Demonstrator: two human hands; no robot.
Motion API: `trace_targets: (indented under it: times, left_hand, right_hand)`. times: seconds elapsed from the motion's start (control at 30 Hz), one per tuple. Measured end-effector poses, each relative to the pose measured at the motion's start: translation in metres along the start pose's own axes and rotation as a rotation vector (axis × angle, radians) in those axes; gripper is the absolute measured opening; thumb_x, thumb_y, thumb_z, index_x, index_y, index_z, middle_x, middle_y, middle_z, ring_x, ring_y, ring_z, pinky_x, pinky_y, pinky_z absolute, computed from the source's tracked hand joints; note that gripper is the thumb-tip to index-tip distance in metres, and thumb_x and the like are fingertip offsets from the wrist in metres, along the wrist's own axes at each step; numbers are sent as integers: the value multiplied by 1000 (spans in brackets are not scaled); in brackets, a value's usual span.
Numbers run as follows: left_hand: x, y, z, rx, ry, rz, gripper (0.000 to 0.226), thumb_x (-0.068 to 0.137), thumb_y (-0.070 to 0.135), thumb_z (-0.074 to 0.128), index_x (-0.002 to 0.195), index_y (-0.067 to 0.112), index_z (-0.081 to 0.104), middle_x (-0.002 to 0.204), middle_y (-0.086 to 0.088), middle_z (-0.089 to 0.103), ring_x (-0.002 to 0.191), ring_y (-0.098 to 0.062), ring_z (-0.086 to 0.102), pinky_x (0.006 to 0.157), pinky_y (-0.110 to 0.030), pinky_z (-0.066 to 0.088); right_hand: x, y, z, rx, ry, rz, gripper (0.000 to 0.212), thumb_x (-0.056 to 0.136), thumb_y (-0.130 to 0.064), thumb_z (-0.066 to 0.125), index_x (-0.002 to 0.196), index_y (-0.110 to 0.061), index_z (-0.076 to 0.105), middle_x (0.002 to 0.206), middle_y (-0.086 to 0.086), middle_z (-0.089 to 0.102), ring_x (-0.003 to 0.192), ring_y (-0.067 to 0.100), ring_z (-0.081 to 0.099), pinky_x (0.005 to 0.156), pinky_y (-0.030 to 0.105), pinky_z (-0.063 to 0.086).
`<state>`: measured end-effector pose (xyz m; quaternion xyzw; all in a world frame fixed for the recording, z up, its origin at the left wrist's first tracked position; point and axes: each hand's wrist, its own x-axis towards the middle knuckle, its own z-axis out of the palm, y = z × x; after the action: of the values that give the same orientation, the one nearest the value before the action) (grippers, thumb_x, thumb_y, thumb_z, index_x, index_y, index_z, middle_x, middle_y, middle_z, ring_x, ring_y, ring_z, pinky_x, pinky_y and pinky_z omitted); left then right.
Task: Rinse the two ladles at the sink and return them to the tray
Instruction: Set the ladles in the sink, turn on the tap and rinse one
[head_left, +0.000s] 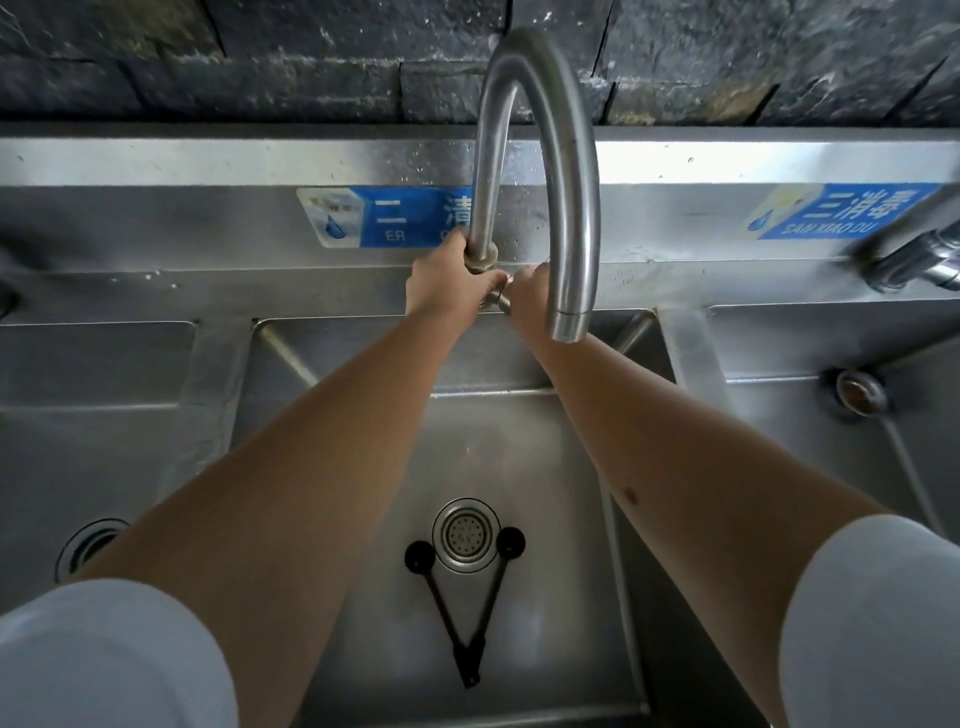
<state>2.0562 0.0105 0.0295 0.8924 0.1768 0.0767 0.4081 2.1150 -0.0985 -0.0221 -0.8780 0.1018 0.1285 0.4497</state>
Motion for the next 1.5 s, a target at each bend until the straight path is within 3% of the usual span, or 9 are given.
trace_targets:
  times: [0.07,0.2,0.4,0.67,0.83,0.97,1.13,1.33,1.5]
  left_hand:
    - [-3,1,0,-20,-5,-30,34,83,33,66,114,23,58,87,9,57,84,-19,53,76,-30,42]
    - [-18,-3,2,-100,21,-141,37,81,30,71,113,16,59,109,-2,69,92,-16,59,78,-24,42]
    - [-105,-41,33,-116,-29,-231,46,88,29,61,132,16,54,132,-6,62,119,-24,57,97,-31,41]
    - [-218,-107,79,-226,-336,-492,38,89,30,58,124,17,58,125,1,65,93,-4,56,67,-10,36]
    - [-249,-134,99,-191,-386,-533,19,89,23,56,104,20,65,107,2,69,104,-15,63,72,-18,41]
    - [-260,-161,120,-67,-476,-523,28,92,25,56,117,13,60,113,-6,69,106,-23,63,88,-31,48]
    - [-271,-193,151,-20,-535,-595,25,90,22,57,112,13,60,96,-2,63,98,-24,61,79,-27,44]
    - [-283,-206,174,25,-570,-599,24,88,15,53,106,10,68,109,-17,70,107,-33,62,85,-32,46]
    - [-288,-198,172,-12,-575,-597,20,87,13,57,99,16,73,102,-10,73,99,-26,65,77,-25,44]
  right_hand:
    - [-9,-3,-2,26,57,11,27,102,-26,34,77,-25,43,74,-11,39,61,2,37,50,7,43]
    - [-35,8,3,14,56,102,31,96,-38,46,111,-12,51,103,5,63,95,27,64,86,44,54]
    - [-111,64,0,-113,-45,133,34,85,-56,49,95,-25,55,83,-4,64,68,14,60,52,27,39]
    - [-183,143,7,-156,-217,213,30,91,-39,53,89,-14,69,86,11,72,81,30,69,76,36,57]
    - [-196,192,26,-270,-266,226,30,93,-32,48,80,-15,69,84,10,67,92,31,65,74,28,45]
    - [-197,233,47,-248,-267,336,23,92,-34,55,95,-17,71,87,9,67,90,29,64,74,31,48]
    - [-204,284,68,-208,-306,437,19,86,-31,65,92,-15,73,92,12,73,96,30,68,76,31,49]
    - [-207,310,91,-206,-327,541,28,85,-34,66,95,-9,73,96,14,74,93,31,67,64,27,38]
    - [-208,306,81,-185,-351,484,32,84,-34,71,60,-19,56,62,-2,59,71,23,57,53,28,34]
